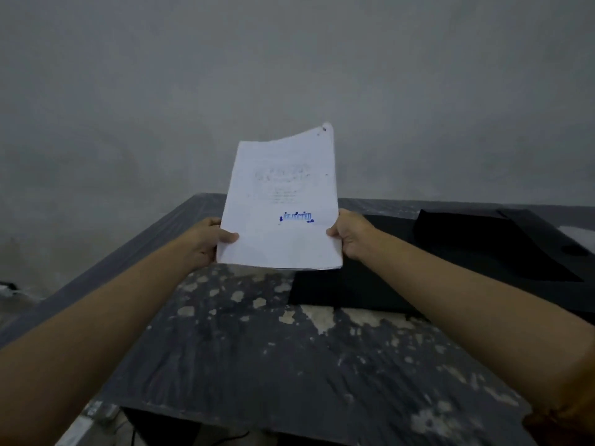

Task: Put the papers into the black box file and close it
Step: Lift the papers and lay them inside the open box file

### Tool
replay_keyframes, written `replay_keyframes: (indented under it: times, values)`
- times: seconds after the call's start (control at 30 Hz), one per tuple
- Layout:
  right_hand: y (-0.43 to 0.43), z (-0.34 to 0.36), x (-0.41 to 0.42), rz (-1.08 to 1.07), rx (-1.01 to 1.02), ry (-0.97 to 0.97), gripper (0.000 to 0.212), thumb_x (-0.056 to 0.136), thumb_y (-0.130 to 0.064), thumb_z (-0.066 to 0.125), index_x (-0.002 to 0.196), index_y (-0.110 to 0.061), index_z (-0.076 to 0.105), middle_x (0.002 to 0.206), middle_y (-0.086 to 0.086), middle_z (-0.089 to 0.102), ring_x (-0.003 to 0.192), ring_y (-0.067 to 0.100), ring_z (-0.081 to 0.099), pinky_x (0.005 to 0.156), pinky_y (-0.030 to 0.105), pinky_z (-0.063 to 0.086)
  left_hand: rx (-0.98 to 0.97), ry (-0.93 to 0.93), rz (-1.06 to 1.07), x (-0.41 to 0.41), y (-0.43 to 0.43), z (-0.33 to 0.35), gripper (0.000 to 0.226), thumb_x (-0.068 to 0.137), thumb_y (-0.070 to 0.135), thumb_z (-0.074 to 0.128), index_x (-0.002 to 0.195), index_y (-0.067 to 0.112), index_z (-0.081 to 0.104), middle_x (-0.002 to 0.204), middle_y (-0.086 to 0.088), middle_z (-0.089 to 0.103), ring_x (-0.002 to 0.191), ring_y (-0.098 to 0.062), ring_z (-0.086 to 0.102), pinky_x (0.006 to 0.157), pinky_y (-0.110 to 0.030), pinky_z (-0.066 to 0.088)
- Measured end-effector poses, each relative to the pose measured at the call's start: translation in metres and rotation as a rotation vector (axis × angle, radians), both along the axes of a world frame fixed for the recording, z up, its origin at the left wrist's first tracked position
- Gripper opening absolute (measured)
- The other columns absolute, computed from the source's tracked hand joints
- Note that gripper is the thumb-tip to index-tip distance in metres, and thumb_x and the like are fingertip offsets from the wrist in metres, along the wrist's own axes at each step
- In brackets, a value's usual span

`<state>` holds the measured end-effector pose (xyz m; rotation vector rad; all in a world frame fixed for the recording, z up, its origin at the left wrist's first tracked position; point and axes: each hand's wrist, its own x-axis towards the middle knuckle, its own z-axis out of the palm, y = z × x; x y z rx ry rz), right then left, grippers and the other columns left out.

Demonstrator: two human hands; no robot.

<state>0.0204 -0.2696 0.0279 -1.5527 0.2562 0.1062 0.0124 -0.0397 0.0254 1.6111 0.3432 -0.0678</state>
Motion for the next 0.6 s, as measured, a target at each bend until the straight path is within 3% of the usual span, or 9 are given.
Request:
replay_keyframes:
  times: [0.13,0.23,0.33,0.43,0.53,0.6]
  values:
    - [-0.054,0.018,-0.013,-0.075,0.068,-0.148,0.053,0.09,0.019,0.03,0.128,-0.008,0.053,0.114,0.01,0.057,0.097,0.028,0.055,0.071,0.036,0.05,-0.077,-0.131,-0.045,0.012,-0.053,0.013,0.059,0.085,-0.014,0.052,0.138,0.002,0.034,0.146,-0.02,0.043,0.127,-0.041,0.047,0.099,-0.052,0.042]
    - [-0.089,0.026,-0.022,-0.108,0.081,-0.259,0.052,0.09,0.017,0.034,0.128,-0.011,0.052,0.12,0.009,0.057,0.104,0.028,0.055,0.083,0.039,0.051,-0.118,-0.222,-0.075,0.014,-0.089,0.02,0.059,0.085,-0.012,0.053,0.136,0.01,0.035,0.144,-0.019,0.044,0.113,-0.036,0.051,0.091,-0.051,0.045]
    - [-0.113,0.024,-0.031,-0.104,0.092,-0.304,0.045,0.089,0.016,0.035,0.112,-0.017,0.054,0.122,0.01,0.058,0.107,0.028,0.055,0.087,0.04,0.05,-0.107,-0.274,-0.121,0.011,-0.116,0.018,0.057,0.084,-0.013,0.052,0.132,0.014,0.037,0.143,-0.016,0.044,0.106,-0.03,0.049,0.079,-0.046,0.047]
    - [-0.124,0.013,-0.038,-0.116,0.081,-0.298,0.037,0.087,0.014,0.043,0.107,-0.015,0.054,0.124,0.014,0.06,0.1,0.028,0.058,0.076,0.035,0.052,-0.088,-0.286,-0.15,0.006,-0.135,0.015,0.06,0.086,-0.01,0.051,0.139,0.012,0.034,0.142,-0.011,0.047,0.106,-0.027,0.049,0.088,-0.047,0.044]
    - [-0.125,0.006,-0.042,-0.143,0.132,-0.293,0.038,0.09,0.006,0.05,0.122,-0.013,0.056,0.12,0.011,0.061,0.098,0.026,0.06,0.073,0.032,0.052,-0.108,-0.307,-0.158,0.004,-0.144,0.022,0.054,0.091,-0.002,0.05,0.14,0.013,0.034,0.129,-0.008,0.051,0.106,-0.024,0.051,0.091,-0.045,0.045]
    - [-0.123,0.007,-0.041,-0.138,0.157,-0.301,0.039,0.092,0.003,0.05,0.128,-0.01,0.054,0.117,0.01,0.062,0.096,0.026,0.061,0.074,0.033,0.052,-0.119,-0.348,-0.159,0.007,-0.145,0.03,0.049,0.093,0.0,0.047,0.139,0.011,0.037,0.135,-0.01,0.052,0.11,-0.026,0.053,0.098,-0.045,0.045]
